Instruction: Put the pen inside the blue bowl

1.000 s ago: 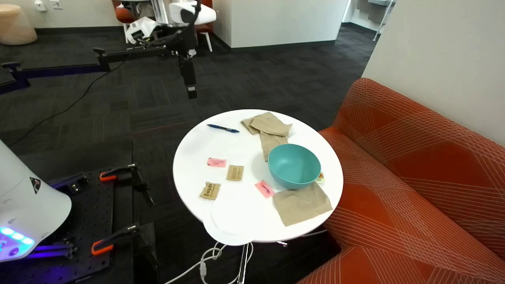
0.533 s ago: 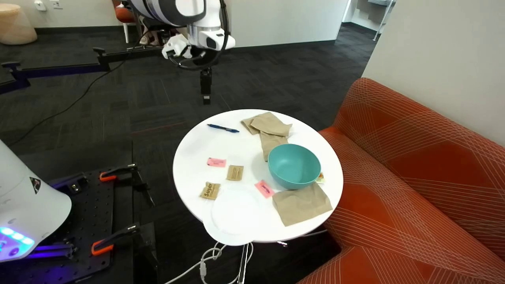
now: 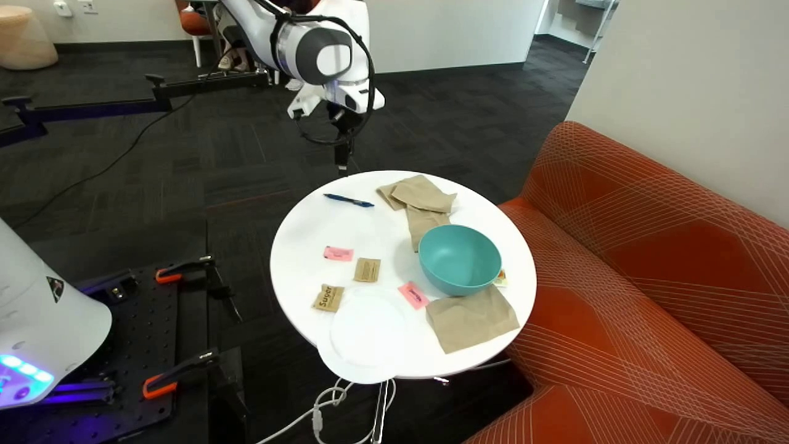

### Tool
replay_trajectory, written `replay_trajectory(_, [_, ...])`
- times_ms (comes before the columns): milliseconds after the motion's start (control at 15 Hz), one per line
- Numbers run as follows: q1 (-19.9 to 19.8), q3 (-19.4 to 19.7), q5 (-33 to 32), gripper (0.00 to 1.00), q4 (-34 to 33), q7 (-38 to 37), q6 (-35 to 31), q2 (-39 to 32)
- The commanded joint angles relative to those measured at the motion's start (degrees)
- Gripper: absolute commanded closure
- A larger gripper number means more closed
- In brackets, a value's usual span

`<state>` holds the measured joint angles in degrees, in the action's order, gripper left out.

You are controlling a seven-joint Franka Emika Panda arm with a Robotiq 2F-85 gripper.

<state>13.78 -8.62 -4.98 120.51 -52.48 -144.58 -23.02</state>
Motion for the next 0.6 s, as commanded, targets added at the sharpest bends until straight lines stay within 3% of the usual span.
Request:
replay_trajectory(0, [3.50, 3.07, 1.23, 0.00, -3.36, -3.36, -3.50, -5.05])
replay_trajectory(533, [6.18, 6.03, 3.05, 0.00, -6.89, -4.45, -4.18, -11.12])
